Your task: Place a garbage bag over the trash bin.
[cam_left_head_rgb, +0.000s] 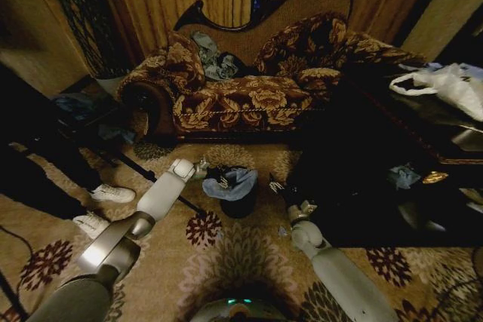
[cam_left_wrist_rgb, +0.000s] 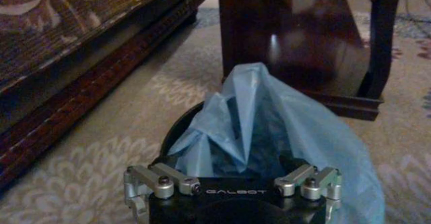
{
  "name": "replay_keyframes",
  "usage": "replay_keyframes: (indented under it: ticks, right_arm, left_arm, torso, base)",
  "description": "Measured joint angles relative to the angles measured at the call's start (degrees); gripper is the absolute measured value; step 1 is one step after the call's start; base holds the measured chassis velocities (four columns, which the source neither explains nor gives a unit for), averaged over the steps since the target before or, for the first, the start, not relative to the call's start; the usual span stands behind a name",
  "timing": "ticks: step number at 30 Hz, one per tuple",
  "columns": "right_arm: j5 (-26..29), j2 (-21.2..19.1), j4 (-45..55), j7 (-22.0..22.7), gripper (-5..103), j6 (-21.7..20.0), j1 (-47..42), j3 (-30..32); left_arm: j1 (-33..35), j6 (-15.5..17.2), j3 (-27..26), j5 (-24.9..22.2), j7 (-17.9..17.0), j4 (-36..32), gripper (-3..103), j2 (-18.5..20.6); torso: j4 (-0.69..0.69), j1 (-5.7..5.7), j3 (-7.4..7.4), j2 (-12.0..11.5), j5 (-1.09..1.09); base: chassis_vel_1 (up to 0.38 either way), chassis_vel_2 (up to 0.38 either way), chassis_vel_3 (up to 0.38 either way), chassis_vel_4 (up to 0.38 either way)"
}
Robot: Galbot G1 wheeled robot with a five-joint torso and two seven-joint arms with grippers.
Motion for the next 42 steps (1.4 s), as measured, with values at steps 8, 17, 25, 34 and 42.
replay_keyframes:
  ticks: [8, 17, 25, 34, 42]
  right_arm:
    - [-0.3, 0.1, 0.0, 0.7, 100, 0.6, -0.1, -0.2]
    - [-0.2, -0.2, 0.0, 1.2, 100, 1.3, -0.1, 0.0]
    - [0.0, -0.8, 0.3, 1.7, 100, 1.6, -0.3, 0.2]
    - [0.1, -0.9, -0.1, 1.7, 100, 2.3, -0.3, 0.3]
    - [0.1, -0.7, -0.2, 1.7, 100, 2.5, 0.0, 0.2]
  left_arm:
    - [-0.6, -1.6, -0.7, 1.6, 0.1, 2.0, 100, -2.2]
    - [-1.0, -1.7, -1.0, 3.4, 0.2, 4.0, 100, -3.8]
    - [-2.3, -2.4, -2.0, 5.7, -0.1, 7.3, 100, -4.9]
    - [-3.1, -5.3, -2.1, 6.6, 0.8, 10.2, 100, -6.7]
    - [-2.9, -5.5, -2.4, 7.0, 1.3, 10.8, 100, -7.9]
  torso:
    - [-0.01, 0.00, 0.00, 0.0, 0.00]
    - [0.00, 0.00, 0.00, 0.0, 0.00]
    - [0.00, 0.00, 0.00, 0.0, 0.00]
    - [0.00, 0.00, 0.00, 0.0, 0.00]
    - [-0.01, 0.00, 0.00, 0.0, 0.01]
  base:
    - [0.000, 0.000, 0.000, 0.000]
    - [0.000, 0.000, 0.000, 0.000]
    - [0.000, 0.000, 0.000, 0.000]
    - [0.000, 0.000, 0.000, 0.000]
    - [0.000, 0.000, 0.000, 0.000]
